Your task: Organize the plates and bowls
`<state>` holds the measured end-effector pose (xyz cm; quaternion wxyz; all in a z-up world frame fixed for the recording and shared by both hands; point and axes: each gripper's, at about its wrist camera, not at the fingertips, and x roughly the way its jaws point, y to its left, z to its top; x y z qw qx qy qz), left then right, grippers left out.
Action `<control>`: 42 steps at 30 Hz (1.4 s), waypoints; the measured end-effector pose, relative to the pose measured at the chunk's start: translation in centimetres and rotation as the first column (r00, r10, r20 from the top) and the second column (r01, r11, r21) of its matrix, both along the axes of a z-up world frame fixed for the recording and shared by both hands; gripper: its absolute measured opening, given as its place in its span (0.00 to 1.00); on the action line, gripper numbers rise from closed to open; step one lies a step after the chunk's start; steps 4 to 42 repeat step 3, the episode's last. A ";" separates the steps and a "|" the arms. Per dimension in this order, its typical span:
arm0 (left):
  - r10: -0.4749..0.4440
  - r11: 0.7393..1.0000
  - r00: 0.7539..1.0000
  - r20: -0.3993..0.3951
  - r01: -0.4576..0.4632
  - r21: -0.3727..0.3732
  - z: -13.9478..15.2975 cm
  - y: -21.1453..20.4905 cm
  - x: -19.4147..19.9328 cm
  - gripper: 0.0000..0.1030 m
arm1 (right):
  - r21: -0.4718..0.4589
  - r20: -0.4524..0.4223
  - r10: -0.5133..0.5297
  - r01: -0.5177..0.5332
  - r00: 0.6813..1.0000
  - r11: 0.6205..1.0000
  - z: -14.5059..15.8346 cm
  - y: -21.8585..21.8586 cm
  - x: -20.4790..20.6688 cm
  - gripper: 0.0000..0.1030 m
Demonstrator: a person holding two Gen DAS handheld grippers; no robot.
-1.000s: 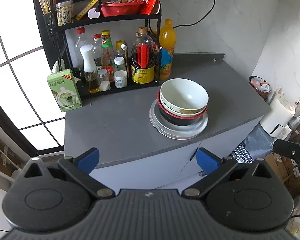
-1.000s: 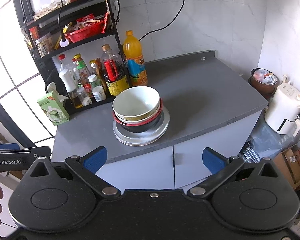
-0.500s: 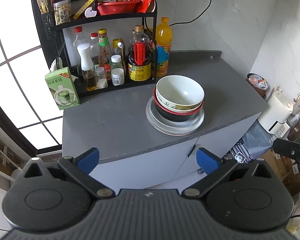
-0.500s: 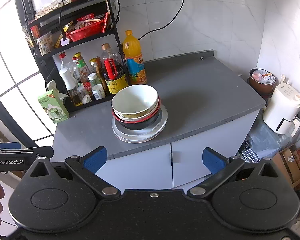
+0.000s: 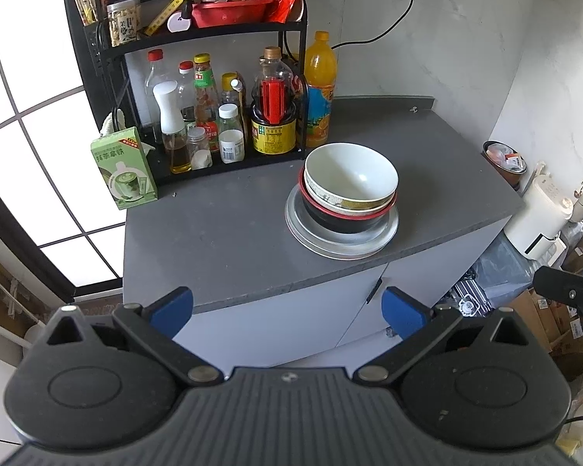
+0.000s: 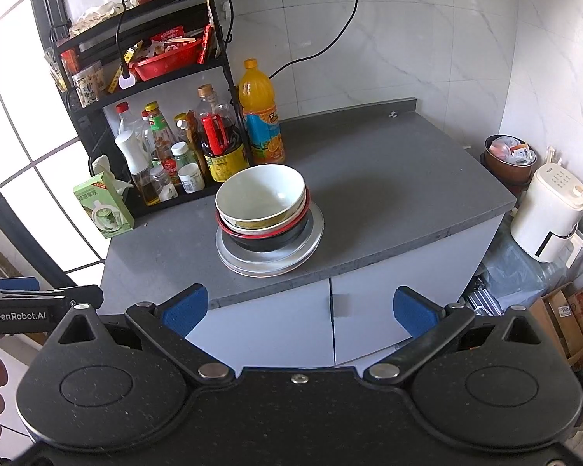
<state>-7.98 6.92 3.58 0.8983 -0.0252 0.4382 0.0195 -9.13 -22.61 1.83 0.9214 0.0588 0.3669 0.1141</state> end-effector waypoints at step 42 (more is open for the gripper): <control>0.005 1.000 1.000 0.000 -0.005 -0.002 -0.2 -0.3 0.1 0.99 | 0.001 0.000 0.000 0.000 1.000 1.000 0.0 -0.4 0.1 0.99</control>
